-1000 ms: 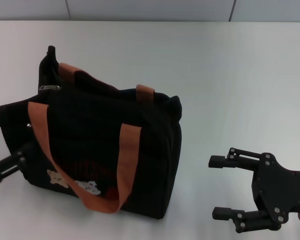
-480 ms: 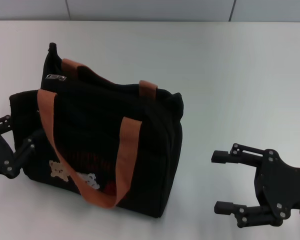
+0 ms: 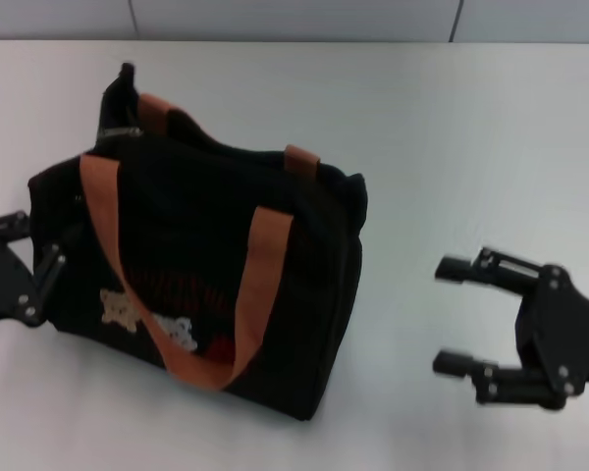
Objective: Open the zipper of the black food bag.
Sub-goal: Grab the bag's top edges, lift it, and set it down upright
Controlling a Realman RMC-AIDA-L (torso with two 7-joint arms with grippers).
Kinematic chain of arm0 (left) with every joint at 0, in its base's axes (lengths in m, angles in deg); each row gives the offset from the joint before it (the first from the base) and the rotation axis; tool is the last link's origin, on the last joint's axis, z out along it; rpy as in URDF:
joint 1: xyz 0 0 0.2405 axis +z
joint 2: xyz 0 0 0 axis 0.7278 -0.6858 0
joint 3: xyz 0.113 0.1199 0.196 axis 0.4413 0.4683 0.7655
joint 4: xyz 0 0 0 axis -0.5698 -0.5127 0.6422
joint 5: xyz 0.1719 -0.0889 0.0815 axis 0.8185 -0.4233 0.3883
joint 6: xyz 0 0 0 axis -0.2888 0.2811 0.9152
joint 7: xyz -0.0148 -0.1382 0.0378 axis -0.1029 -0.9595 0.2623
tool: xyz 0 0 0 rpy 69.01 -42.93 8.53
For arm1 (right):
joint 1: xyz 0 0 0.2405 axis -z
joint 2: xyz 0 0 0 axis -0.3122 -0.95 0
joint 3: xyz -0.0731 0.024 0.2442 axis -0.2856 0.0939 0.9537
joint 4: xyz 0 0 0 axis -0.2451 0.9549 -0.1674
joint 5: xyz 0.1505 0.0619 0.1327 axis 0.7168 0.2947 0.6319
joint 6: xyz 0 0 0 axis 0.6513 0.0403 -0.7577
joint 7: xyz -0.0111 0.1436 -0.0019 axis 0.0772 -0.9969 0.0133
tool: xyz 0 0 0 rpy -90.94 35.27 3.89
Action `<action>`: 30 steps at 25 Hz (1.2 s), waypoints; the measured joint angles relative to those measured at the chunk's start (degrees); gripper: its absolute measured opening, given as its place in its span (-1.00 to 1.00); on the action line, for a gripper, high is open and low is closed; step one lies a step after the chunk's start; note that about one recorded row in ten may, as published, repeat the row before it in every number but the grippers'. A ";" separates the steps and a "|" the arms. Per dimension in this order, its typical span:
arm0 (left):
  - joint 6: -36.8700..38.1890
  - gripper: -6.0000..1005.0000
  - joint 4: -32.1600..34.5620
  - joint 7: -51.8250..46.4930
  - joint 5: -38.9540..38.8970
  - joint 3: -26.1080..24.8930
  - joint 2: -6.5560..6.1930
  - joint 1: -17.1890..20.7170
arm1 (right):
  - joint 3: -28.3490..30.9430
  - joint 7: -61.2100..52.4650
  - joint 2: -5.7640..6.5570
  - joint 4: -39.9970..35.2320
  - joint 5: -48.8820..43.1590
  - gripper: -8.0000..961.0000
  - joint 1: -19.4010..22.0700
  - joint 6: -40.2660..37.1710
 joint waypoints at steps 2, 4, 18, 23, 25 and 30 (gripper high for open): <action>1.32 -0.71 -0.94 7.10 -2.33 0.15 0.19 -2.17 | 0.02 0.95 -0.04 2.59 6.52 0.75 0.62 0.42; 2.55 -0.72 -1.21 10.01 -3.95 0.25 0.22 -4.65 | 0.03 1.35 -0.04 3.49 9.02 0.75 0.81 0.56; 9.02 -0.79 0.56 23.48 -5.26 5.67 0.52 -16.19 | -8.63 -0.92 -0.01 8.99 18.60 0.75 -4.30 16.15; 8.98 -0.79 -4.34 30.80 -5.07 6.54 0.56 -15.88 | -16.82 -1.67 -0.12 9.18 17.31 0.75 -7.12 24.68; 9.11 -0.79 -5.31 32.88 -5.08 8.07 0.55 -15.74 | -21.46 -2.73 -0.21 9.37 17.18 0.75 -8.64 29.96; 9.29 -0.79 -7.45 36.80 -5.25 11.66 0.58 -15.68 | -23.57 -3.46 -0.43 9.48 17.39 0.74 -10.25 34.44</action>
